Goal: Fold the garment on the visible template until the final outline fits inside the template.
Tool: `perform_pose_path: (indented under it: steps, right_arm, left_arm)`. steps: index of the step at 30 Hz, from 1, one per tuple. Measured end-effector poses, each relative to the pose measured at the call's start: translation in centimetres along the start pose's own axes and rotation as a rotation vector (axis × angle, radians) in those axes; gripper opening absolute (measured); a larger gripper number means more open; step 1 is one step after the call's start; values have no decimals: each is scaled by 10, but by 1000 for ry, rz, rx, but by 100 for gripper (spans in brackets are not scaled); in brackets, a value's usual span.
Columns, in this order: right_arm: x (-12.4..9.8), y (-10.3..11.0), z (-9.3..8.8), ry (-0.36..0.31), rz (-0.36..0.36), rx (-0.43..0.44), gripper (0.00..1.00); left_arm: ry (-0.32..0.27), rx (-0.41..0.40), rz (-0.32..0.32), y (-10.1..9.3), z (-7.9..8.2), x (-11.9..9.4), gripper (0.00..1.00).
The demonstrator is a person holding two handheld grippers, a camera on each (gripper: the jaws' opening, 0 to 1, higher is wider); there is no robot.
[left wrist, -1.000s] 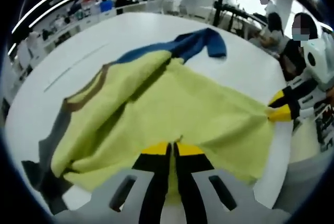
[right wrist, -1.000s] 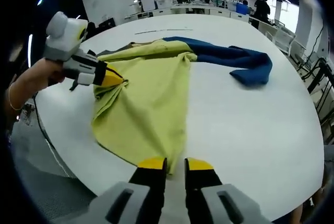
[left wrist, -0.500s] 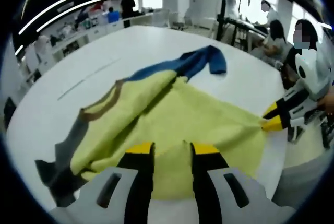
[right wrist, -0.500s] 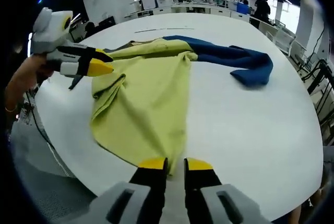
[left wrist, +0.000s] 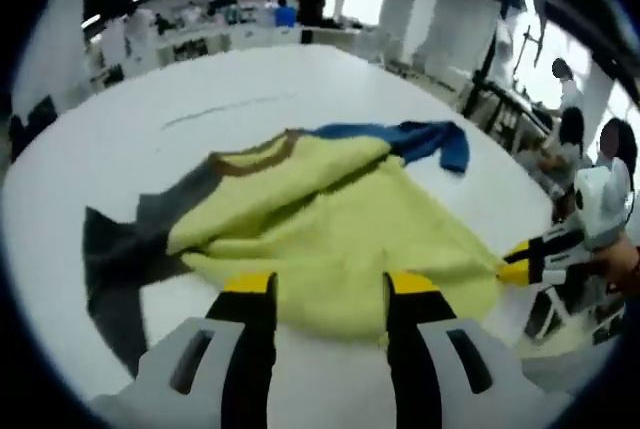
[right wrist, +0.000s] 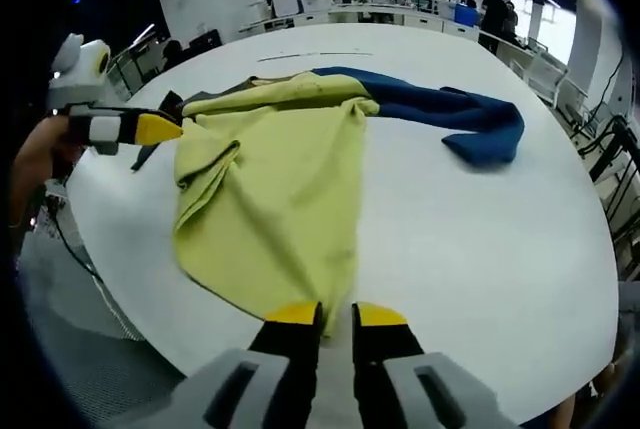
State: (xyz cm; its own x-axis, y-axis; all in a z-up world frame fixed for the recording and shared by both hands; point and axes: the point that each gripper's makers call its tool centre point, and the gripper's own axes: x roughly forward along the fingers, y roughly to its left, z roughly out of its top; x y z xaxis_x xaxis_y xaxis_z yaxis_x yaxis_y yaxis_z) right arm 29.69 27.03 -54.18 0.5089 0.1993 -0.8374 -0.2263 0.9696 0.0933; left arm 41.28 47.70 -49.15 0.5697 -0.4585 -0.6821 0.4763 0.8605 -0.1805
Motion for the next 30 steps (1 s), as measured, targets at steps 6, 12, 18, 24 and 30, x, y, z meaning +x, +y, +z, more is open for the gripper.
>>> perform_pose_path:
  steps: [6,12,18,24,30]
  right_arm:
    - [0,0,0,-1,-1,-3,8]
    - [1,0,0,-4,1,-1,8]
    - [1,0,0,-8,-7,0,7]
    - [2,3,0,-12,4,12,3]
    - [1,1,0,-13,7,19,1]
  left_arm:
    - [22,-108,24,1,-17,-2,31]
    - [50,-208,19,-2,-36,4,29]
    - [75,-286,-1,-7,-49,9,23]
    - [67,-347,-24,-10,-51,15,13]
    - [55,-343,-23,-8,-50,9,1]
